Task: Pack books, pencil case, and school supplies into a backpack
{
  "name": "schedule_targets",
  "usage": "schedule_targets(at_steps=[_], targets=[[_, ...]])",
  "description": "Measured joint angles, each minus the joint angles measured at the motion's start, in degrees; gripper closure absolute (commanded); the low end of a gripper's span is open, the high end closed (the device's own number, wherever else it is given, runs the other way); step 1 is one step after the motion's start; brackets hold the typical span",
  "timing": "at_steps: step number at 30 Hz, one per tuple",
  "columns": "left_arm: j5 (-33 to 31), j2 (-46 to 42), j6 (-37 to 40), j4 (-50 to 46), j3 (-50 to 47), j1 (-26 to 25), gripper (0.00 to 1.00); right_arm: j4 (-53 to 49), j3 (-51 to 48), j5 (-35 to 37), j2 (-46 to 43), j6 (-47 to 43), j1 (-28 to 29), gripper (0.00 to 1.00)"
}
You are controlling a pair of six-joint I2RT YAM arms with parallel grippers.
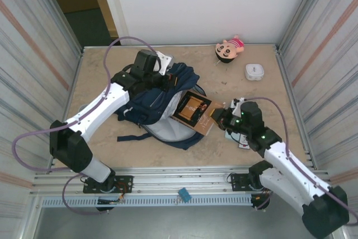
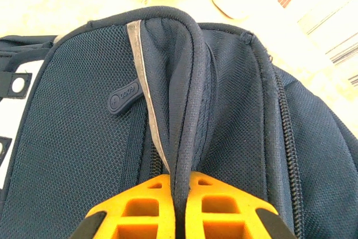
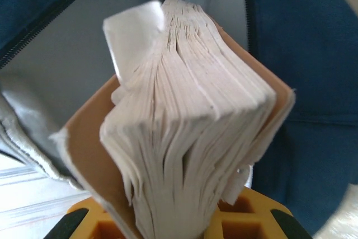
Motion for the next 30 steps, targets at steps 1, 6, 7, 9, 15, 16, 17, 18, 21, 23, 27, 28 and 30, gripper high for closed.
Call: schedule_targets(at_steps=[1,6,7,9,15,16,17,18,21,23,27,28,30], targets=[[0.6,0.0,0.0,0.0,0.1,0.2,1.00,2.8,0.0,1.6,1.7,0.9,1.5,1.00],[2.8,0.0,0.0,0.0,0.3,1.1,1.00,15.4,-0.6,7.6,10.0,5.0,5.9,1.00],[3.2,0.0,0.0,0.0,0.3,1.3,1.00,17.3,-0.6,8.5,11.5,5.6,6.3,1.00],[4.0,0.0,0.0,0.0,0.4,1.7,1.00,20.3,-0.5,10.5,14.7,6.3,7.3,1.00],[6.4,0.0,-0.9,0.3,0.6,3.0,1.00,25.0,1.6,13.7,23.4,7.3,9.0,1.00],[6.8,0.0,-1.2,0.6,0.6,3.2,1.00,25.8,2.4,13.7,25.1,7.3,9.0,1.00],[7.3,0.0,-1.6,0.9,0.6,3.4,1.00,26.9,3.4,13.8,27.1,7.3,9.1,1.00],[7.8,0.0,-1.8,1.4,0.6,3.7,1.00,28.1,4.5,13.8,29.1,7.4,9.2,1.00],[8.8,0.0,-2.6,2.4,0.6,4.1,1.00,31.4,7.5,13.8,34.5,7.4,9.6,1.00],[9.4,0.0,-2.9,2.7,0.6,4.2,1.00,33.0,9.4,13.8,37.4,7.4,10.1,1.00],[10.3,0.0,-3.2,2.7,0.6,4.4,1.00,34.4,13.7,14.0,43.3,7.4,11.0,1.00],[10.4,0.0,-3.4,2.8,0.6,4.4,1.00,34.6,15.1,14.0,45.1,7.4,11.3,1.00],[10.9,0.0,-3.6,3.0,0.6,4.5,1.00,35.1,17.8,13.8,48.7,7.4,11.5,1.00]])
